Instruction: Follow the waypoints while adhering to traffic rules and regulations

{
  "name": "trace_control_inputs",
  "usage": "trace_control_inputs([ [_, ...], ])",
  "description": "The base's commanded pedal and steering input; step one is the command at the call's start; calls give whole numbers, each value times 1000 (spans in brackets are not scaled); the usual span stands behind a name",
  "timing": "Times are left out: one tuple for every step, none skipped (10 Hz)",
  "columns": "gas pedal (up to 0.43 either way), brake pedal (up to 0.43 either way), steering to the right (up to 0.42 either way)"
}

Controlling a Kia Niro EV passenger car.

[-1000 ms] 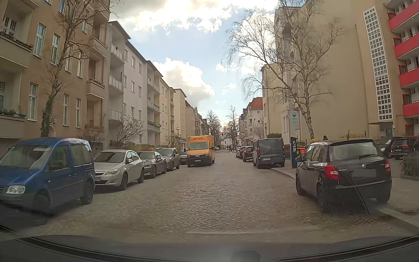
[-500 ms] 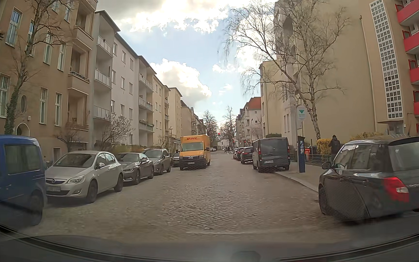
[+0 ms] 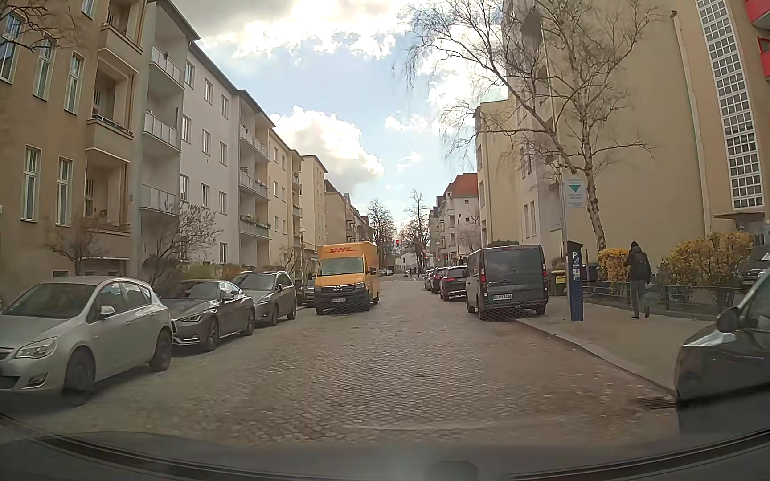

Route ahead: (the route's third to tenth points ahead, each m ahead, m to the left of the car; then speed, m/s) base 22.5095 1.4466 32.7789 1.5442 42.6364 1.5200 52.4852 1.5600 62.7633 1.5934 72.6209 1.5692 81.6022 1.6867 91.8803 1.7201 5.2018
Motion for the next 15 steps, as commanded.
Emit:
trace_control_inputs([
  [39, 30, 13],
  [39, 30, 12],
  [39, 30, 12],
  [59, 30, 13],
  [59, 30, 12],
  [59, 30, 10],
  [59, 30, 10],
  [59, 30, 11],
  [59, 30, 9],
  [59, 30, 8],
  [47, 30, 1],
  [28, 30, -9],
  [20, 30, -11],
  [20, 30, -11],
  [8, 30, -11],
])
